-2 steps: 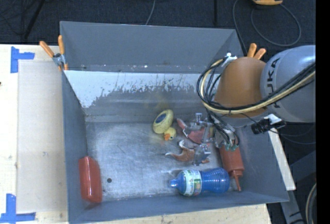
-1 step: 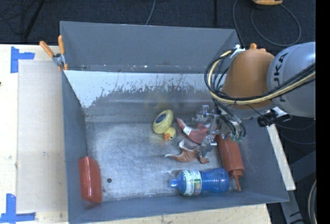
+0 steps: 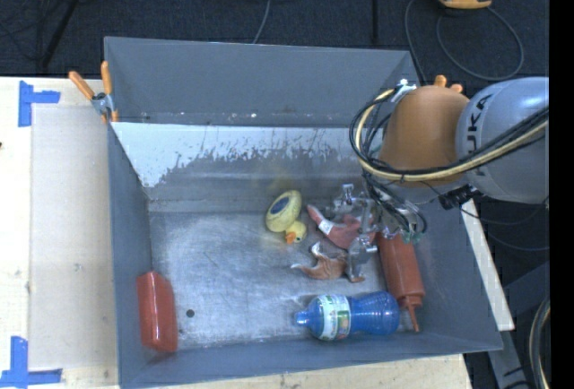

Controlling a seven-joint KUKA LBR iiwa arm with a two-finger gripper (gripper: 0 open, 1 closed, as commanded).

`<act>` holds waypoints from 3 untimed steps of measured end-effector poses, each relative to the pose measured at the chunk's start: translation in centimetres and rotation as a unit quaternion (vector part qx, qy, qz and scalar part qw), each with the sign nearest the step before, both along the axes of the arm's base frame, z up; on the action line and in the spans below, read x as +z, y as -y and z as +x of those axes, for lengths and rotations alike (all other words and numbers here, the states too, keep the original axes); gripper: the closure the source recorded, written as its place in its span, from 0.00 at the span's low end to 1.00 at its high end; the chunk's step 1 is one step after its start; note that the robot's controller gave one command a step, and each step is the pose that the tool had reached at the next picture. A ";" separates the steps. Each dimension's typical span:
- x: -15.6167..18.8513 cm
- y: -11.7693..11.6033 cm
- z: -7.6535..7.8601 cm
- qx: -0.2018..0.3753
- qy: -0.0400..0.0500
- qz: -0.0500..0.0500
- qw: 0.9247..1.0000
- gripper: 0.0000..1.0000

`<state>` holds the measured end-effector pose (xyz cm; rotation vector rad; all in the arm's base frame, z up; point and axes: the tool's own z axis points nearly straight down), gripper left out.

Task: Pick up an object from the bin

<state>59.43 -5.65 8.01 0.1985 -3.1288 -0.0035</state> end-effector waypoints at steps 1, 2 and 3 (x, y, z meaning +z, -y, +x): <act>-0.4 1.2 0.6 -0.074 -0.002 0.002 0.997 1.00; -0.4 1.2 0.6 -0.074 -0.002 0.002 0.997 1.00; -0.1 1.2 0.5 -0.074 -0.002 0.002 0.997 1.00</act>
Offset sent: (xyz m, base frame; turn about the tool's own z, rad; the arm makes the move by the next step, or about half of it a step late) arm 0.0000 0.0000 0.0000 0.0000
